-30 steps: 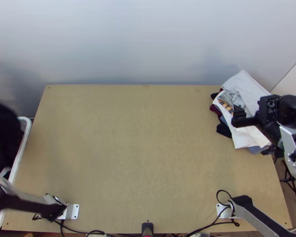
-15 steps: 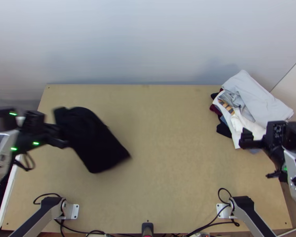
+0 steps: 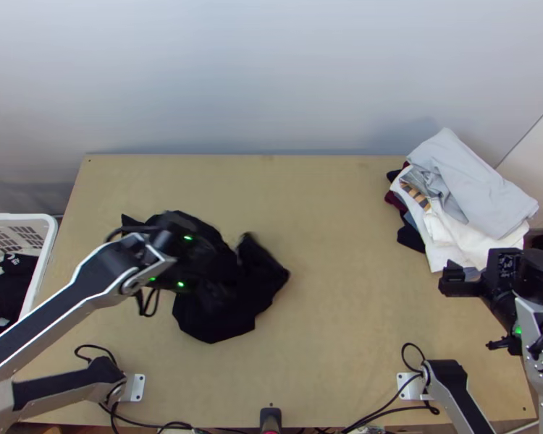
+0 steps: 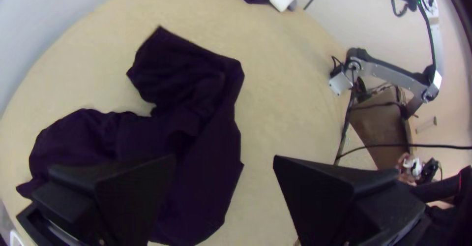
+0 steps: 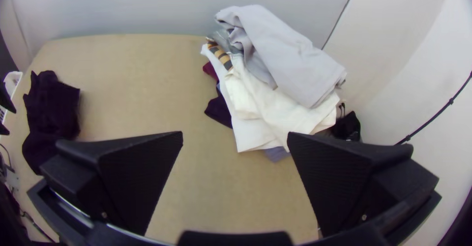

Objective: Fold the t-shirt

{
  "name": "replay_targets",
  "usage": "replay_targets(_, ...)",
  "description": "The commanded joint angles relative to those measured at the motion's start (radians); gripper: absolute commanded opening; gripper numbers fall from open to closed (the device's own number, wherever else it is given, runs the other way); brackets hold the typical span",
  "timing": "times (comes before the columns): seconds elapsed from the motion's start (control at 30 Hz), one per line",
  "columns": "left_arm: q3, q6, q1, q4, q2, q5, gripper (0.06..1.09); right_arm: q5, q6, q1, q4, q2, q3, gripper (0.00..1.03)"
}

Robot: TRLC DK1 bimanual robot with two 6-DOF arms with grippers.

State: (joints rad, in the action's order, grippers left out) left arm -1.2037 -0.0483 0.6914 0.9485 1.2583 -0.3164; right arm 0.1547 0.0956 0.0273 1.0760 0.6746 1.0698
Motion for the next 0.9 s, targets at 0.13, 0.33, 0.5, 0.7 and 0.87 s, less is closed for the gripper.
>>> replay_targets(0.13, -0.068, -0.183, -0.138, 0.161, 0.03, 0.166, 1.04, -0.004, 0.007, 0.072, -0.014, 0.071, -0.06, 0.99)
replay_targets(0.33, 0.122, -0.206, -0.426, 0.133, -0.063, 0.25, 1.04, -0.01, 0.004, 0.125, -0.126, 0.102, -0.117, 0.99)
replay_targets(0.5, 0.282, -0.223, -0.506, 0.096, -0.189, 0.272, 1.04, -0.009, 0.021, 0.272, -0.191, 0.195, -0.12, 0.99)
replay_targets(0.7, 0.339, -0.139, -0.546, 0.078, -0.283, 0.269, 1.04, -0.044, -0.019, 0.439, -0.202, 0.381, 0.007, 0.99)
replay_targets(0.87, 0.354, -0.157, -0.573, 0.095, -0.29, 0.27, 1.03, 0.028, 0.01, 0.648, -0.197, 0.554, 0.064, 0.97)
